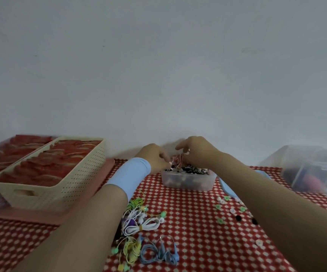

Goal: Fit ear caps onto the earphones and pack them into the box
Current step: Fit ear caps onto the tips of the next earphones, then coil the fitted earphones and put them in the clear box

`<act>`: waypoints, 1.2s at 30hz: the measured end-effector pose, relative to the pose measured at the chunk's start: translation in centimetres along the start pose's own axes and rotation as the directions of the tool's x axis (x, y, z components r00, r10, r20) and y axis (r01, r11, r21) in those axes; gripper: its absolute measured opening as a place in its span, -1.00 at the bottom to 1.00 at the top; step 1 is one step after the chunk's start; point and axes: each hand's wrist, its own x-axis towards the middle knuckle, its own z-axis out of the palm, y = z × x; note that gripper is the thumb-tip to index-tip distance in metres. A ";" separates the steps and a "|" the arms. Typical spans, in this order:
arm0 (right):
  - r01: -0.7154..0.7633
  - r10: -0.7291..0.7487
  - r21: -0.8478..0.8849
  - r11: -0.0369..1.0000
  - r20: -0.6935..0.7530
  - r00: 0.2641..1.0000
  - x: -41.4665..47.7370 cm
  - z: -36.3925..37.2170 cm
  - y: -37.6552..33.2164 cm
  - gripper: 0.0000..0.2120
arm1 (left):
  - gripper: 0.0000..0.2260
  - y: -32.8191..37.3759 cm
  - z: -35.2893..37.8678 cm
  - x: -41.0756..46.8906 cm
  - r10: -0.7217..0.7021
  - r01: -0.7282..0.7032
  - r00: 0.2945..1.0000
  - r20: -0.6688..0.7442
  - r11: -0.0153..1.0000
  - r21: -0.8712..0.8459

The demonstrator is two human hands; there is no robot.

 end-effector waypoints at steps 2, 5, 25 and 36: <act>0.009 -0.008 0.022 1.000 -0.021 1.000 0.5 0.4 -0.2 -0.62 | -0.88 -0.5 0.0 0.2 0.013 -0.013 1.000 -0.001 1.000 -0.012; 0.019 -0.014 0.125 0.992 -0.035 0.999 0.5 0.2 -0.2 -0.69 | -0.85 -1.0 -0.2 0.5 0.048 -0.052 0.996 -0.079 0.998 -0.040; 0.097 -0.097 0.025 0.995 0.015 0.995 -4.6 -1.1 -6.7 -0.70 | -0.83 -1.9 -3.2 -5.6 0.061 -0.065 0.997 0.037 0.989 0.133; 0.161 -0.108 -0.058 0.985 0.519 0.848 -9.2 3.6 -10.9 -0.50 | -0.56 -5.1 -2.3 -12.4 -0.057 -0.016 0.956 0.289 0.970 0.244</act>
